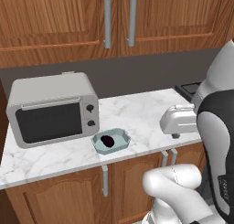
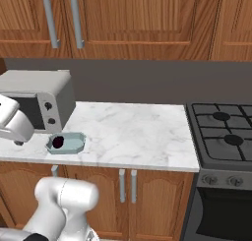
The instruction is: Take the eggplant and carrot out of the freezer and place them in the tupperware container on the counter. Then put the tupperware containing the vegetables back in the freezer.
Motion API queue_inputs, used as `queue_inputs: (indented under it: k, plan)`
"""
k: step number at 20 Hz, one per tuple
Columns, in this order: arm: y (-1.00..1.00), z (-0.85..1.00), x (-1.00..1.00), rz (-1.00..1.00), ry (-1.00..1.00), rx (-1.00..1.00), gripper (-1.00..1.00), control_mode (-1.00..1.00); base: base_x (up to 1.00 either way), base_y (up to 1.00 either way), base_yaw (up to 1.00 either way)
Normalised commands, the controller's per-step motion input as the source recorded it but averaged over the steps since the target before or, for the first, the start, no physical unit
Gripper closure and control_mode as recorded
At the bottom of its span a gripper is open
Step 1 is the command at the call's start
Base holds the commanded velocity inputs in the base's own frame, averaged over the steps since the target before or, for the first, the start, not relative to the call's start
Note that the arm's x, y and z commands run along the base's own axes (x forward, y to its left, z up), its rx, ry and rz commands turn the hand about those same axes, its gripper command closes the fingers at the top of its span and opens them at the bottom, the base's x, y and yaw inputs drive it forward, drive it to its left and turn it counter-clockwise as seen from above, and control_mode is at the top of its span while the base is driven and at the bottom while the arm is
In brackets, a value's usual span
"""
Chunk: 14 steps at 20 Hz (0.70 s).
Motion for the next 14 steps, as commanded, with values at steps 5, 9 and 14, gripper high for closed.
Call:
queue_inputs:
  k: [5,9,14]
  plan:
    - [0.0,-0.06,0.0,0.0,0.0,-0.02,-1.0,1.0,-0.48,0.04,0.0]
    - [0.0,0.0,0.0,0.0,0.0,0.0,-1.0,1.0,-1.0,0.38,0.0]
    - [0.0,0.0,0.0,0.0,0.0,0.0,-1.0,1.0,-0.74,0.87,0.1]
